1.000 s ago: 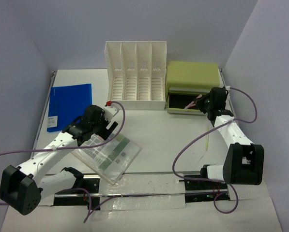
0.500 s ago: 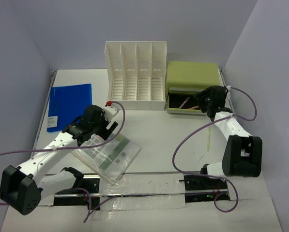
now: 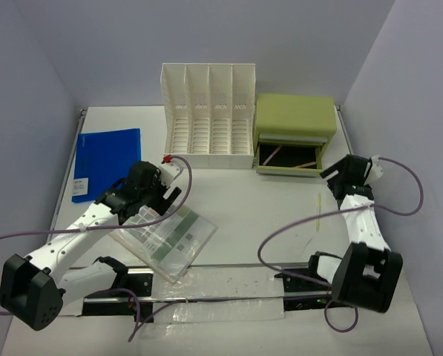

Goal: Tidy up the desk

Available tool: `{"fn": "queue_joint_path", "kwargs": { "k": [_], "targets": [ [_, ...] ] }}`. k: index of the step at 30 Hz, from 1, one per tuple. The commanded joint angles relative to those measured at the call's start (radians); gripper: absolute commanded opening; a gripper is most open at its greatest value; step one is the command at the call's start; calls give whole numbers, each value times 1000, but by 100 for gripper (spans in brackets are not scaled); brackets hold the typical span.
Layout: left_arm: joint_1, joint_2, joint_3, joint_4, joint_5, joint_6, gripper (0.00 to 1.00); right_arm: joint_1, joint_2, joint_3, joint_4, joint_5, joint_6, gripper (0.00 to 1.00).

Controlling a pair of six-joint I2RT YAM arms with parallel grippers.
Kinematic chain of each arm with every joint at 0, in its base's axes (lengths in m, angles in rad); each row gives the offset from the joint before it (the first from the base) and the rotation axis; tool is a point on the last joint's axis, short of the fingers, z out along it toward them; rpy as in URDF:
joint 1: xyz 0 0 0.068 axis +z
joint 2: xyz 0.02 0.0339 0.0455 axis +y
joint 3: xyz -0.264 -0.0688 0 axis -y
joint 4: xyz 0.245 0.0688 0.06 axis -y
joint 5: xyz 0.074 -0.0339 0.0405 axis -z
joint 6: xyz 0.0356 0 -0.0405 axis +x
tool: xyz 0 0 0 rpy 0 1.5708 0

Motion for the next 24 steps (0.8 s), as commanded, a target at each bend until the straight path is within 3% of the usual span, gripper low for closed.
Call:
{"fn": "queue_joint_path", "kwargs": {
  "k": [1,4,11,16,24],
  "targets": [
    [4,-32,0,7,32,10,99,-58,126,-29,-103,-105,-31,85],
    [4,-33,0,6,34,11,99,-58,181,-39,-124,-137,-18,81],
    [4,-32,3,2,40,11,99,-56,164,-37,-179,-55,-58,77],
    [4,-31,3,-2,38,11,99,-55,263,-5,-215,-80,-75,72],
    [5,-43,-1,0,45,13,99,18,395,20,-214,-52,-72,41]
  ]
}}
